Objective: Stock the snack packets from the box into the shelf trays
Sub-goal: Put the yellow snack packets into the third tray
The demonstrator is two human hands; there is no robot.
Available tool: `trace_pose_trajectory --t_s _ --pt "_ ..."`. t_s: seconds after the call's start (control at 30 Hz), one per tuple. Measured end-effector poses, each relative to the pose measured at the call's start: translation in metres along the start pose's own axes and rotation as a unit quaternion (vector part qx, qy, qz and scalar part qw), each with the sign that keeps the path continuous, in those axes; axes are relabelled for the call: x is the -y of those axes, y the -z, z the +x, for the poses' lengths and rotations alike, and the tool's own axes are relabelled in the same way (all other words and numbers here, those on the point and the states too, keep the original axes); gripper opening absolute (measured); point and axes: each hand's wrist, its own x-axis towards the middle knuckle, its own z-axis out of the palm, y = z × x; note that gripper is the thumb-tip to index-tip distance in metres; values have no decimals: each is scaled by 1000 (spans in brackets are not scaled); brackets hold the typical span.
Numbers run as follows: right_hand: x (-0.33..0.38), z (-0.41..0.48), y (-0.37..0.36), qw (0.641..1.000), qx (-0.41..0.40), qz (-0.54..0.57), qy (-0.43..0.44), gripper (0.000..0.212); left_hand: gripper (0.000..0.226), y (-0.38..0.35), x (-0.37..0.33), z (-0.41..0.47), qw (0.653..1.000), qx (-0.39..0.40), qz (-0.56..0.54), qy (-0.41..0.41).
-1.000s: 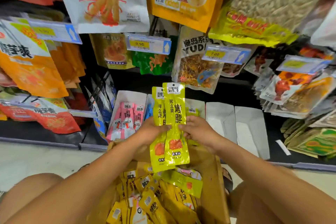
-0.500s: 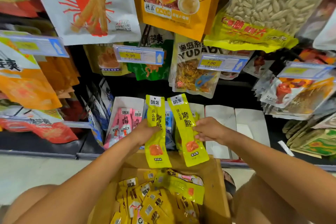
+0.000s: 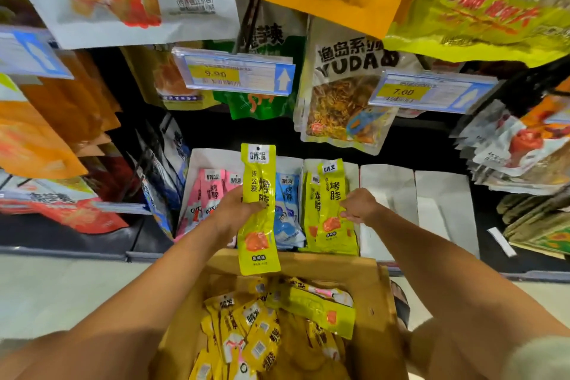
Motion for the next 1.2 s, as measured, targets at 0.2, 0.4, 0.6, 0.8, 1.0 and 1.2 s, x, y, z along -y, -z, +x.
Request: trace_pose_trajectory --t_s 0.2,0.4,0.6,0.8,1.0,1.2 --pt "-2 23 -31 999 15 -45 9 22 30 7 3 5 1000 -5 1 2" --pt "-11 28 -55 988 9 -145 42 46 30 10 4 11 1000 -11 2 1" --pt "-26 23 -72 942 28 -304 140 107 31 12 7 13 1000 -18 10 3" --pt "-31 21 -91 933 29 -323 158 92 30 11 9 15 1000 -21 16 5" --pt "-38 26 -93 919 -11 -349 185 82 30 10 10 19 1000 -23 19 3" --pt "-33 22 -87 916 -1 -355 189 86 31 13 14 23 999 -24 23 7"
